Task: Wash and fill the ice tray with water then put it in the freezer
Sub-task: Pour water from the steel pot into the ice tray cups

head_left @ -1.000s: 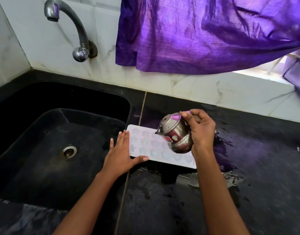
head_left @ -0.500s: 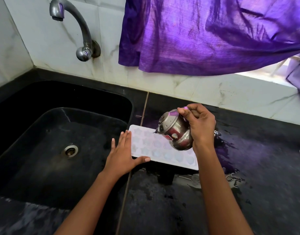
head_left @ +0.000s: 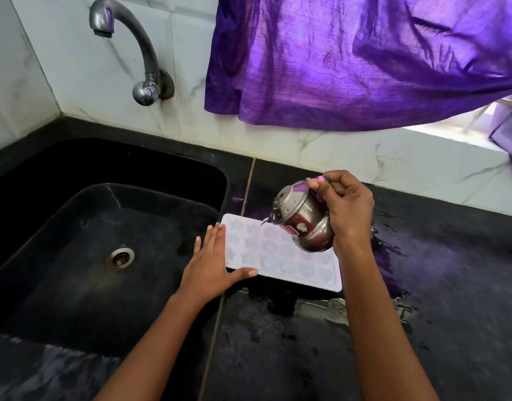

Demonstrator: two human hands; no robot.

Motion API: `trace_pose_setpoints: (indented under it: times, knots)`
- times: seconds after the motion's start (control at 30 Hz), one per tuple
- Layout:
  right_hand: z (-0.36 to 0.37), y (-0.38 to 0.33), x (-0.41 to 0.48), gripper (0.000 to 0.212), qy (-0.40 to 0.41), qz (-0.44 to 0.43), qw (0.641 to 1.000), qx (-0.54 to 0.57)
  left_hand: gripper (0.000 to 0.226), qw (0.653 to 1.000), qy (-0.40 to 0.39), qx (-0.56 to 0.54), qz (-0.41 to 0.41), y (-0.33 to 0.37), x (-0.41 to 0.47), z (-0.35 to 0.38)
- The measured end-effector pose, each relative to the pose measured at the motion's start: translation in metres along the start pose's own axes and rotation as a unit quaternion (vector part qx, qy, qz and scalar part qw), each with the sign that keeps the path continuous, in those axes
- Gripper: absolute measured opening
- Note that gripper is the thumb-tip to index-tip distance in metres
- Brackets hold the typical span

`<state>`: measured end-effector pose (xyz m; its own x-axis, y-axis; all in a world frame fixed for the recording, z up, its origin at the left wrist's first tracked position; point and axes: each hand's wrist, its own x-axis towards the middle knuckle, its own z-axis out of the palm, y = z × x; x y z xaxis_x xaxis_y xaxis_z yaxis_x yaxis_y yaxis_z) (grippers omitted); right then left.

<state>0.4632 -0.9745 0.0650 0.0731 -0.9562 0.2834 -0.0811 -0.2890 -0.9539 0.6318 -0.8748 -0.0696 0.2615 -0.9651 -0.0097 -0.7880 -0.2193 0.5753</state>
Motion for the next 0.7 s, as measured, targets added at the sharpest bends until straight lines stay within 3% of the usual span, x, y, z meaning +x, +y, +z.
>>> trace_pose_setpoints:
  times: [0.57,0.7]
  knots:
    - [0.007,0.013,-0.008,0.014,0.024,0.075,0.99,0.118,0.136,1.0,-0.003,-0.015,-0.009,0.002,-0.003,-0.003]
    - [0.015,0.013,-0.008,0.015,0.009,0.07,0.992,0.106,0.144,1.0,0.002,-0.018,-0.005,0.0,-0.002,-0.001]
